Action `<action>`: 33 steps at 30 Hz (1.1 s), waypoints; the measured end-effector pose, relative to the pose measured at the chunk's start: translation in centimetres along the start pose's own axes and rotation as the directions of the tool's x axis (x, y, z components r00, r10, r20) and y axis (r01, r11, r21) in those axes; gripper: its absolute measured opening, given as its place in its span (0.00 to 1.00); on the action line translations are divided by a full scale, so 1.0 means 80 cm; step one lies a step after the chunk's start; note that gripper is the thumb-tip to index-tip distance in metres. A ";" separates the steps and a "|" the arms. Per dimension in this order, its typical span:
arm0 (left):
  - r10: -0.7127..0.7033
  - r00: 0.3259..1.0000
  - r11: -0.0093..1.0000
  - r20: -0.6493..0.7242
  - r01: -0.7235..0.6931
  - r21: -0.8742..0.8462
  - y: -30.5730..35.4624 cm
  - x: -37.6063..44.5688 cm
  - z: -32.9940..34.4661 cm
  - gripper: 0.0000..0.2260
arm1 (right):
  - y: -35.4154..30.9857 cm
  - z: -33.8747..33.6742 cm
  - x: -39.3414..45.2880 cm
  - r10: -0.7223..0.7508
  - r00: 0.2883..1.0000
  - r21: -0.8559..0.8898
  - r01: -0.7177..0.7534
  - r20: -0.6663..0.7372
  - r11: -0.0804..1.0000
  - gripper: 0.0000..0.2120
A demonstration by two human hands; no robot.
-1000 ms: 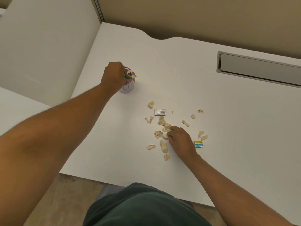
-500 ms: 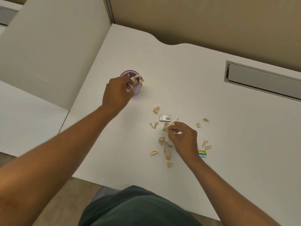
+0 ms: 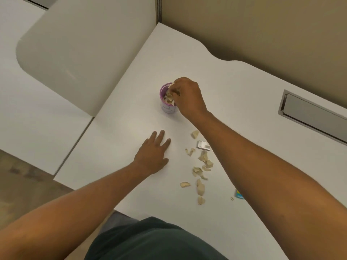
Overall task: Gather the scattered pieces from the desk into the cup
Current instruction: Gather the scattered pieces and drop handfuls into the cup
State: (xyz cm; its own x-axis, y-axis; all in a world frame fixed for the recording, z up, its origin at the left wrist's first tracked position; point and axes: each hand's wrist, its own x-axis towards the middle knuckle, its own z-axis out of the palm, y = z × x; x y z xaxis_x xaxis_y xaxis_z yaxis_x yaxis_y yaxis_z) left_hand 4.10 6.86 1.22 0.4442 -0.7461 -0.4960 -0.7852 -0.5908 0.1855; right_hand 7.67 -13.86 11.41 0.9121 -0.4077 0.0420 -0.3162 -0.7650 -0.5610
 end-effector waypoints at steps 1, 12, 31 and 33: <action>0.005 1.000 1.000 0.002 -0.005 0.007 -0.001 0.001 -0.002 0.36 | 0.002 0.006 0.008 -0.014 0.998 -0.068 0.017 0.054 0.998 0.09; -0.003 1.000 0.999 0.005 0.002 0.054 0.009 0.004 -0.010 0.34 | 0.008 0.017 0.027 0.030 0.944 -0.206 0.041 0.330 0.978 0.14; -0.015 0.998 0.998 0.059 0.011 0.059 0.013 0.002 -0.022 0.32 | 0.074 0.012 -0.010 0.501 0.762 0.660 -0.627 0.410 0.414 0.18; -0.014 0.998 0.998 0.061 0.010 0.066 0.013 0.002 -0.024 0.32 | 0.070 0.011 -0.007 0.535 0.760 0.728 -0.594 0.370 0.341 0.18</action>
State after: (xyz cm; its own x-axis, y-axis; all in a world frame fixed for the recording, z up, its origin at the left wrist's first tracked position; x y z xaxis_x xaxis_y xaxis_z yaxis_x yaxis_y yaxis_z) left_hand 4.18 5.55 2.97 0.4279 -0.7177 -0.5495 -0.8075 -0.5766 0.1243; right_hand 5.59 -17.46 7.56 0.6206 -0.5344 -0.5738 -0.4599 0.3446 -0.8184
